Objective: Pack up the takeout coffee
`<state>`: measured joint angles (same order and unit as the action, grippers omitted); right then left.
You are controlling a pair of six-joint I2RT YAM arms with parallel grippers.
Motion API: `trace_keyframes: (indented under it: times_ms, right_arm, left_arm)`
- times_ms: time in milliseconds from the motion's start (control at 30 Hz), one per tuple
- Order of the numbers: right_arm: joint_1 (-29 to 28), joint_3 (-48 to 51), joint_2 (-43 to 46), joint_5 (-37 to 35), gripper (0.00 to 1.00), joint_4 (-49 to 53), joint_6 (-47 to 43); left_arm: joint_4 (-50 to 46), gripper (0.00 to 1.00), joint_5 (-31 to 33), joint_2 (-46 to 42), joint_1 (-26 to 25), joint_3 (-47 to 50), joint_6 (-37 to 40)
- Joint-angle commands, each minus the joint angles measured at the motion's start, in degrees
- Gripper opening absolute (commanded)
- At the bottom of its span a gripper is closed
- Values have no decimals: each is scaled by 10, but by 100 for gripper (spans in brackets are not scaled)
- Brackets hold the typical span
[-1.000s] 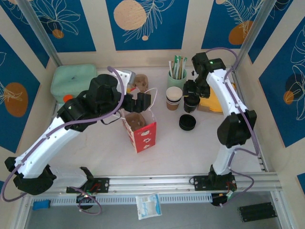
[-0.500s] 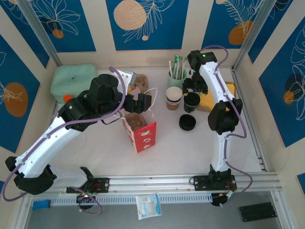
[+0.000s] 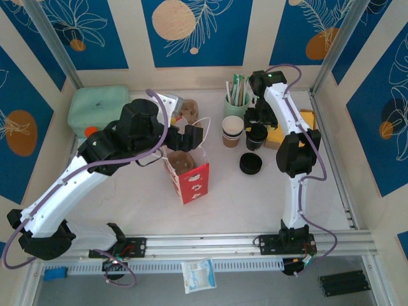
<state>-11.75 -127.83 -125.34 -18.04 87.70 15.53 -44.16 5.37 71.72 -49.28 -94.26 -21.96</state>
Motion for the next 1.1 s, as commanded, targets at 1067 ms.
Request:
trace_keyframes:
  times_ms: [1067]
  right_arm:
    - [7, 16, -37, 21, 76, -20, -1]
  left_arm:
    - [5, 100, -11, 2, 1, -16, 19]
